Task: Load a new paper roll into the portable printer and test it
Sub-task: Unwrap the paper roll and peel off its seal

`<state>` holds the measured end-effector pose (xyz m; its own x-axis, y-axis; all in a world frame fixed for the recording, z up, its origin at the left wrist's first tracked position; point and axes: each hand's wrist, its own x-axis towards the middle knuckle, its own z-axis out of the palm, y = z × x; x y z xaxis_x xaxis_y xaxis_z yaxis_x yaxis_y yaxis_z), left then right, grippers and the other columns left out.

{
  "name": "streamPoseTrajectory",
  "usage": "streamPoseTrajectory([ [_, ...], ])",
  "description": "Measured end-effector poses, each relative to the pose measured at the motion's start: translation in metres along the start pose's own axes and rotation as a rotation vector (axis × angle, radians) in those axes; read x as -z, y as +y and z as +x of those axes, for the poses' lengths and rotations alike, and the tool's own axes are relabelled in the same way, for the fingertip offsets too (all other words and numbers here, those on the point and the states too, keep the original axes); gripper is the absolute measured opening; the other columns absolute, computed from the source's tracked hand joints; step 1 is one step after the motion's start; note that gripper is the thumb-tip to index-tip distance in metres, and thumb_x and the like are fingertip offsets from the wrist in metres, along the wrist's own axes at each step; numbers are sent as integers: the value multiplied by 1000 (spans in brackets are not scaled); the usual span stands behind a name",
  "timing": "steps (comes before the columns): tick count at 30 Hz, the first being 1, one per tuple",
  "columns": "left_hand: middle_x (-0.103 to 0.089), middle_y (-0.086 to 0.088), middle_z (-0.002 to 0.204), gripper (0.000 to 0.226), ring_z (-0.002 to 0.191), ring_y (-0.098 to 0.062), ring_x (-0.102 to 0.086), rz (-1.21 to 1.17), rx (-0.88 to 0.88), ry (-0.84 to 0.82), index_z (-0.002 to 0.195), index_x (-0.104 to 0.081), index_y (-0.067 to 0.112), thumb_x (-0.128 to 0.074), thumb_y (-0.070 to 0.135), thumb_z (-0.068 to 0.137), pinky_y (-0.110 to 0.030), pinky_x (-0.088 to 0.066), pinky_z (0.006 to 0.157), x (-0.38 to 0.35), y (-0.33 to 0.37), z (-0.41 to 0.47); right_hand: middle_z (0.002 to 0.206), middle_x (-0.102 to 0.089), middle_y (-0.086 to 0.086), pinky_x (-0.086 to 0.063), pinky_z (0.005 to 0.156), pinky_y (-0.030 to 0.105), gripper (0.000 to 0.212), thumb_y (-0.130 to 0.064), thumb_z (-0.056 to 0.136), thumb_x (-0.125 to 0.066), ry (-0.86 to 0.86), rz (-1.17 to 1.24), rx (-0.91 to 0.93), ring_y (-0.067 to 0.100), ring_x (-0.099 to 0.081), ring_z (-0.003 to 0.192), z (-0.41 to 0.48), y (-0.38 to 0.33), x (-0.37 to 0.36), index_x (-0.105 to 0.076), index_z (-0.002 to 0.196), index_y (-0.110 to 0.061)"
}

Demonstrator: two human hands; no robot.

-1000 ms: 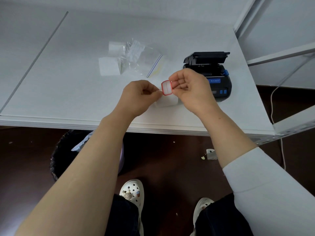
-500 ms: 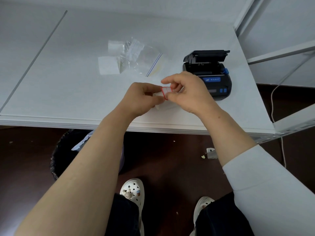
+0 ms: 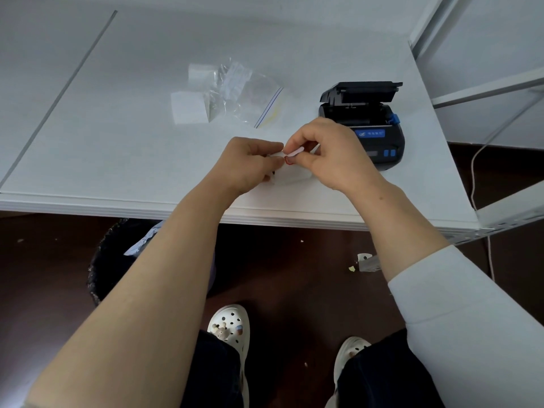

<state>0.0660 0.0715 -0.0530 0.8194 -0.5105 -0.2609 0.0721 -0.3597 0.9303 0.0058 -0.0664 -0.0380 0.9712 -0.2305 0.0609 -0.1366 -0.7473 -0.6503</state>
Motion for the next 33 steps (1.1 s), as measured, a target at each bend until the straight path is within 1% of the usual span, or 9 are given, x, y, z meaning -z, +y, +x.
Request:
streamPoseTrajectory([
  [2,-69,-14,112,37,81,-14,-59,-6,1,0,121,-61,8,-62,10,83,-23,-52,77,0,-1,1,92,-54,-4,-42,74,22,10,-16,77,-71,-5,7,6,11,-52,81,0,0,1,-71,86,-20],
  [5,-68,-14,113,38,84,-16,-61,-20,13,-2,121,-61,7,-63,9,83,-26,-52,83,0,-1,2,95,-53,-2,-45,76,25,10,-15,77,-71,-10,15,16,11,-52,78,0,1,3,-71,87,-18],
  [9,-68,-15,114,39,87,-17,-61,-28,23,0,120,-61,7,-64,8,82,-28,-53,88,1,0,1,94,-53,-3,-43,72,20,8,-15,79,-70,-23,-5,37,0,-48,68,-1,2,4,-70,86,-18],
  [13,-67,-17,114,39,85,-17,-60,-30,30,8,120,-61,6,-64,7,82,-31,-53,91,1,2,0,92,-53,-5,-41,68,15,8,-14,79,-68,-24,-18,27,-1,-48,67,-1,2,4,-68,81,-21],
  [16,-67,-17,113,39,84,-17,-59,-28,36,18,120,-61,6,-65,7,82,-34,-53,94,0,3,-1,91,-53,-5,-48,74,23,9,-15,78,-69,-24,10,-9,7,-54,72,-1,1,6,-68,82,-23],
  [18,-67,-14,111,39,84,-17,-59,-30,42,21,121,-61,6,-64,7,82,-35,-52,95,0,3,-1,86,-50,-10,-52,83,30,9,-15,77,-70,-23,47,-35,16,-61,81,-1,-1,7,-69,83,-22],
  [20,-66,-11,107,38,84,-16,-59,-28,43,23,121,-60,6,-64,8,82,-34,-52,95,-1,4,-1,83,-48,-15,-52,87,35,10,-14,78,-69,-25,58,-47,16,-64,86,-1,-2,8,-69,83,-22],
  [24,-65,-8,106,38,84,-15,-59,-19,40,22,121,-60,6,-64,9,83,-33,-52,94,-1,5,-2,84,-51,-14,-51,90,41,10,-9,80,-65,-29,96,-55,20,-68,90,-2,-2,9,-69,84,-18],
  [33,-65,-11,104,37,86,-19,-59,8,33,30,122,-59,4,-62,8,85,-39,-51,97,-3,7,-3,90,-58,-8,-52,89,31,11,-6,84,-61,-24,121,-66,13,-69,88,-4,-2,11,-68,86,-15],
])
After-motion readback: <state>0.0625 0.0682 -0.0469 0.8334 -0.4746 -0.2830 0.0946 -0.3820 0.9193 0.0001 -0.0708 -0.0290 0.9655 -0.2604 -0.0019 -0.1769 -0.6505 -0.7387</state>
